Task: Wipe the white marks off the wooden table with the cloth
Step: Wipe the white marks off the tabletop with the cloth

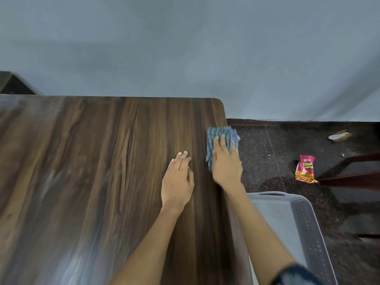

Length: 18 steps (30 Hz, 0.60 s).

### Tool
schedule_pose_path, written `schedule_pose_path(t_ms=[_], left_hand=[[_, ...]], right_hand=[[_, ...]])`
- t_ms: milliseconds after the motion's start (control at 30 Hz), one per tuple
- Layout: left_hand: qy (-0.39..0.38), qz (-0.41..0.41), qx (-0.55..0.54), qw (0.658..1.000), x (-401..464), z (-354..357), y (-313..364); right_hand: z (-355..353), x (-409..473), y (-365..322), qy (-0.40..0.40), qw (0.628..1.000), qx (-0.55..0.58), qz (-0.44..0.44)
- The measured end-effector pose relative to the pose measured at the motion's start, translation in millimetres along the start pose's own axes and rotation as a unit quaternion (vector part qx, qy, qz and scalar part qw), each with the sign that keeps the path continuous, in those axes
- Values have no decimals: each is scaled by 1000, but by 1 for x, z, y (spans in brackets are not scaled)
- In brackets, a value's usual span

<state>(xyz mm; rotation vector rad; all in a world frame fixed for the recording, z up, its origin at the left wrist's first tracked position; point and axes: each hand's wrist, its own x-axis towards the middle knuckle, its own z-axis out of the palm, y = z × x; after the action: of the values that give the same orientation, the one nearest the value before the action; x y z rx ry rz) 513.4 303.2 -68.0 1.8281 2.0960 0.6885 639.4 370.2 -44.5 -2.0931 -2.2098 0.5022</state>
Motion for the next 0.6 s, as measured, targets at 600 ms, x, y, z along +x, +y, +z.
schedule_pose_path(t_ms=[600], left_hand=[[3, -8, 10, 1000, -25, 1, -4]], right_hand=[[32, -103, 16, 23, 998, -56, -16]])
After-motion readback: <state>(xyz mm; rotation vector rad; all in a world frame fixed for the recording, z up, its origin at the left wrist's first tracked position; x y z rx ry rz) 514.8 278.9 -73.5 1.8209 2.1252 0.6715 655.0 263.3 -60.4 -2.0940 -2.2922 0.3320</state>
